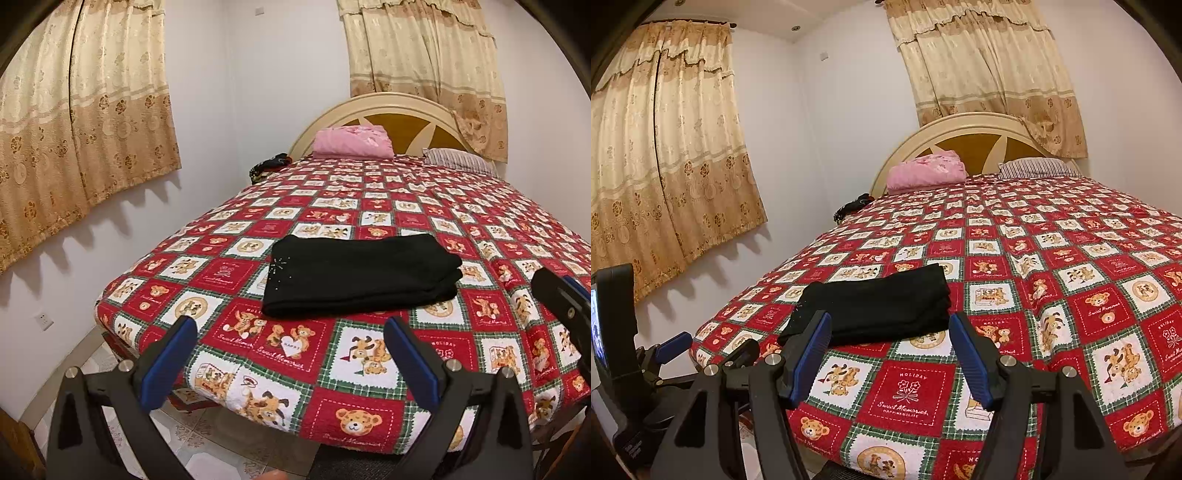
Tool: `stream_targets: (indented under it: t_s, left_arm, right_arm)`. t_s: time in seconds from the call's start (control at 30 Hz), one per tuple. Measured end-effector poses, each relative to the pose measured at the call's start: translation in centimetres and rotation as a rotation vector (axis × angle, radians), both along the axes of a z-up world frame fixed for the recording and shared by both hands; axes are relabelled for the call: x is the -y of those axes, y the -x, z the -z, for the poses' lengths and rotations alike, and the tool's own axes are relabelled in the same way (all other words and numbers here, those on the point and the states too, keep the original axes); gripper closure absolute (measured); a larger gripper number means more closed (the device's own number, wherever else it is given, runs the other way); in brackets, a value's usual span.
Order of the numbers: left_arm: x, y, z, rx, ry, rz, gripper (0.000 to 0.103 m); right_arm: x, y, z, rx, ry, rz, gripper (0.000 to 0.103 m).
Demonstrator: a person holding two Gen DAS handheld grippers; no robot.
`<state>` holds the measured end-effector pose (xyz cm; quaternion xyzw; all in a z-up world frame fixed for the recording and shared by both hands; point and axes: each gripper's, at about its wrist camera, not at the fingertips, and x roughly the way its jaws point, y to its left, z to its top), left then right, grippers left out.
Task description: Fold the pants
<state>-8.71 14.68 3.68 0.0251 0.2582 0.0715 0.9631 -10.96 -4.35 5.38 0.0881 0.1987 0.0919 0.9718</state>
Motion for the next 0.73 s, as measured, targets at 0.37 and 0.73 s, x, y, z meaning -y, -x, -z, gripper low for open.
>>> stream_targets:
  t_s: [0.37, 0.73]
  left_arm:
    - [-0.31, -0.32, 0.28, -0.034, 0.051, 0.027, 0.0]
    - [-0.07, -0.17, 0.21, -0.019, 0.042, 0.036, 0.0]
  right_arm:
    - [0.05, 0.06, -0.06, -0.001, -0.005, 0.009, 0.035]
    - [0.06, 0.05, -0.06, -0.001, -0.006, 0.009, 0.035]
